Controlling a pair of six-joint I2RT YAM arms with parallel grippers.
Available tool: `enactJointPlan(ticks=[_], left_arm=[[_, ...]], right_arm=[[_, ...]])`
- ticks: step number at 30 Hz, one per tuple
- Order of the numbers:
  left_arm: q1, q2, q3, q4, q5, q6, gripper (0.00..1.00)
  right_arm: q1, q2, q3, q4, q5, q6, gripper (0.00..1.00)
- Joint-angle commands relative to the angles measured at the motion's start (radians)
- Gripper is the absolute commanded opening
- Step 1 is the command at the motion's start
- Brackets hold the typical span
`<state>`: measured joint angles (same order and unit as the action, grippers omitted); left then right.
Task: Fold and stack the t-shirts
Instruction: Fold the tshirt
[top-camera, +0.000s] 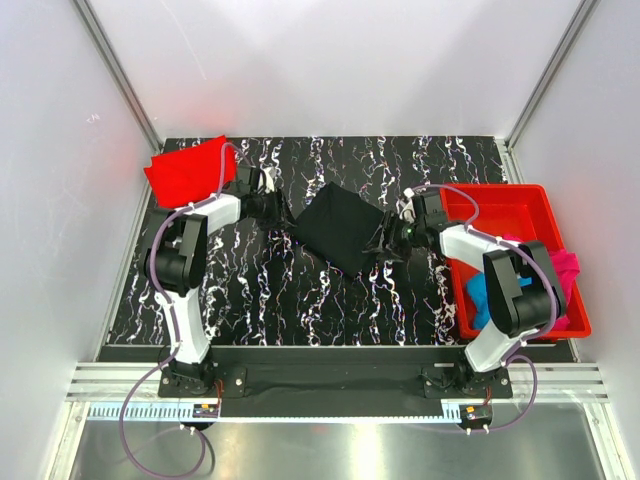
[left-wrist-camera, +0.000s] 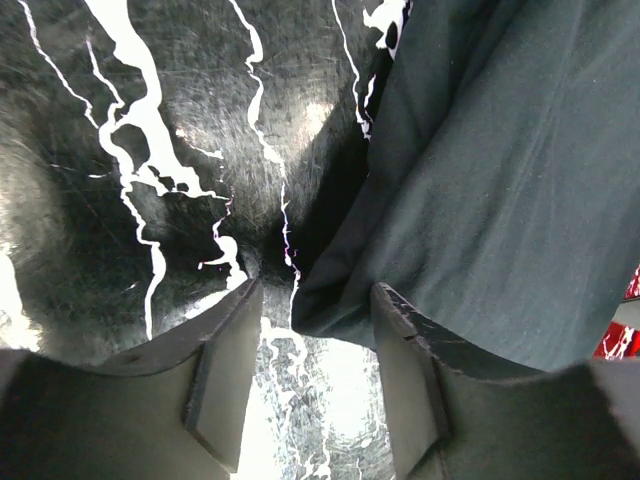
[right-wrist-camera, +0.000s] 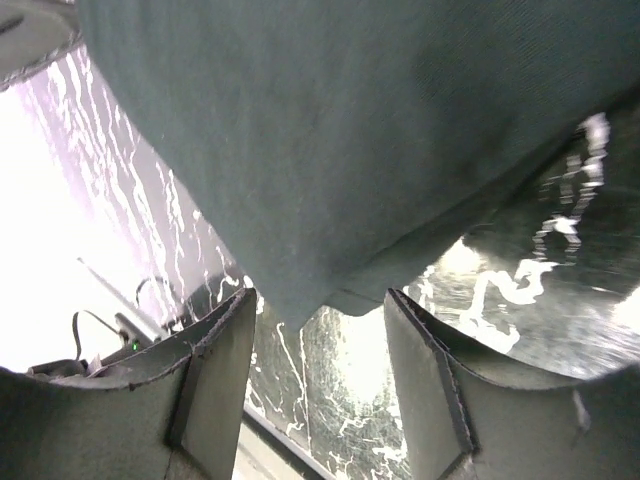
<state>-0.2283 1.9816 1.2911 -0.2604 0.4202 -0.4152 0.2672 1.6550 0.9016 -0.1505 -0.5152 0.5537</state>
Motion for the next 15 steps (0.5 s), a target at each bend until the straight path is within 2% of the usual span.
enactJointPlan(ticks=[1, 4, 8, 9, 10, 12, 15], left_arm=[[0.000, -0.006, -0.024, 0.093, 0.054, 0.000, 0.49], [0.000, -0.007, -0.027, 0.085, 0.055, 0.000, 0.43], [0.000, -0.010, -0.032, 0.069, 0.061, 0.001, 0.27], [0.000, -0.012, -0.044, 0.069, 0.061, 0.000, 0.18], [0.000, -0.021, -0.052, 0.069, 0.061, -0.002, 0.15], [0.000, -0.033, -0.075, 0.064, 0.051, -0.010, 0.06], [-0.002, -0.062, -0.113, 0.066, 0.049, -0.017, 0.00]], right_arm=[[0.029, 0.017, -0.029, 0.106, -0.088, 0.018, 0.61], [0.070, 0.026, -0.050, 0.134, -0.083, 0.029, 0.61], [0.110, 0.019, -0.090, 0.140, -0.042, 0.034, 0.61], [0.113, 0.016, -0.107, 0.141, -0.036, 0.035, 0.61], [0.119, 0.014, -0.113, 0.141, -0.029, 0.035, 0.61], [0.125, 0.017, -0.125, 0.170, -0.025, 0.034, 0.59], [0.130, 0.009, -0.142, 0.172, 0.000, 0.025, 0.52]])
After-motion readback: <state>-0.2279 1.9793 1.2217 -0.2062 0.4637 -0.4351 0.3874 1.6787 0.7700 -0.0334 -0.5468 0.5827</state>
